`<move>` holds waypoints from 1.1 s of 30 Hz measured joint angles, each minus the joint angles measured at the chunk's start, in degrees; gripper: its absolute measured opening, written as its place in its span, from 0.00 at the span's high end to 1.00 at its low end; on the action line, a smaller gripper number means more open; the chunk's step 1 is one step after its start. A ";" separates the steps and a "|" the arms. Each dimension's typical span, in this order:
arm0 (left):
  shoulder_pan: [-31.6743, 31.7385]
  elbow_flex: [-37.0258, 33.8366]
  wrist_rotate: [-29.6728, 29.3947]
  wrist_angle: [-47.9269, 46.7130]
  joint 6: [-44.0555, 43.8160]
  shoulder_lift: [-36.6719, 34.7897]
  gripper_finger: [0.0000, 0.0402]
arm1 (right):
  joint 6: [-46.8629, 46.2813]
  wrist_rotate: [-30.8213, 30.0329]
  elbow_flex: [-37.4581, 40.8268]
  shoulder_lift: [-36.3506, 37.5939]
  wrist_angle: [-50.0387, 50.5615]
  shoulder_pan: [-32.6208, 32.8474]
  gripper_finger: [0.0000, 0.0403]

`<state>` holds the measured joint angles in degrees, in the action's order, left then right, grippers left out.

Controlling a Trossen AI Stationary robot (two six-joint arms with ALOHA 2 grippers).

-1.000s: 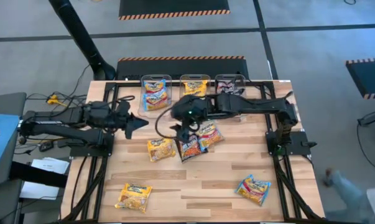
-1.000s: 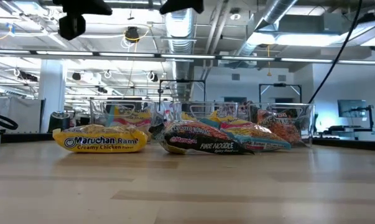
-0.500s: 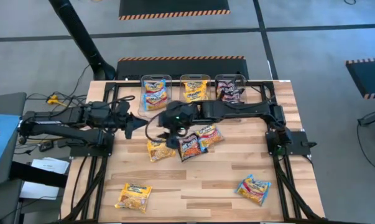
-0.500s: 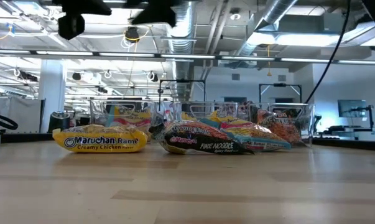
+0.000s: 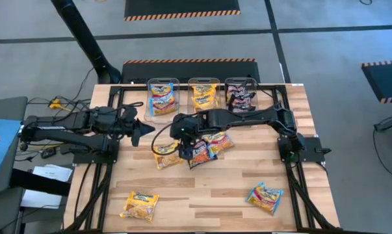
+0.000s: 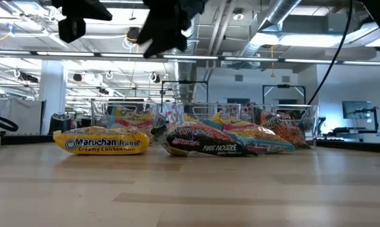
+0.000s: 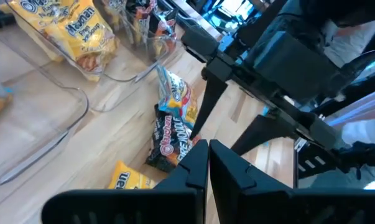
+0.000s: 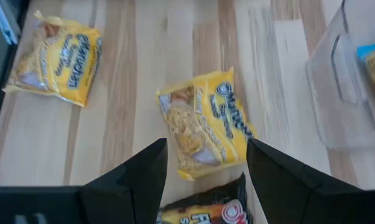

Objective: Sort Maruchan noodles
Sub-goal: Put the yellow noodle pack into the middle transparent bin

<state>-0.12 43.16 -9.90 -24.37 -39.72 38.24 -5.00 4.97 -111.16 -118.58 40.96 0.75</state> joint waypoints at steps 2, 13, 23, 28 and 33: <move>0.00 0.00 0.00 -0.35 0.08 -0.02 1.00 | -0.14 0.00 0.84 0.09 -0.25 -0.01 0.39; 0.00 0.00 -5.48 -0.84 0.35 -0.02 1.00 | -0.05 1.19 7.41 0.17 -8.70 0.11 0.39; 0.00 0.00 -16.40 -0.76 -2.98 -0.02 1.00 | 6.06 1.16 8.68 0.15 -12.47 0.10 0.39; 0.00 0.00 -16.05 -0.65 -3.05 0.00 1.00 | 6.24 1.14 8.77 -1.84 -15.85 0.00 0.39; 0.00 0.00 -15.92 -0.65 -3.17 0.00 1.00 | 5.07 1.11 8.67 -3.60 -18.01 0.00 0.39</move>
<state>-0.12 43.16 -25.82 -25.02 -42.89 38.24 0.07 6.09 -102.49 -122.18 22.95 0.75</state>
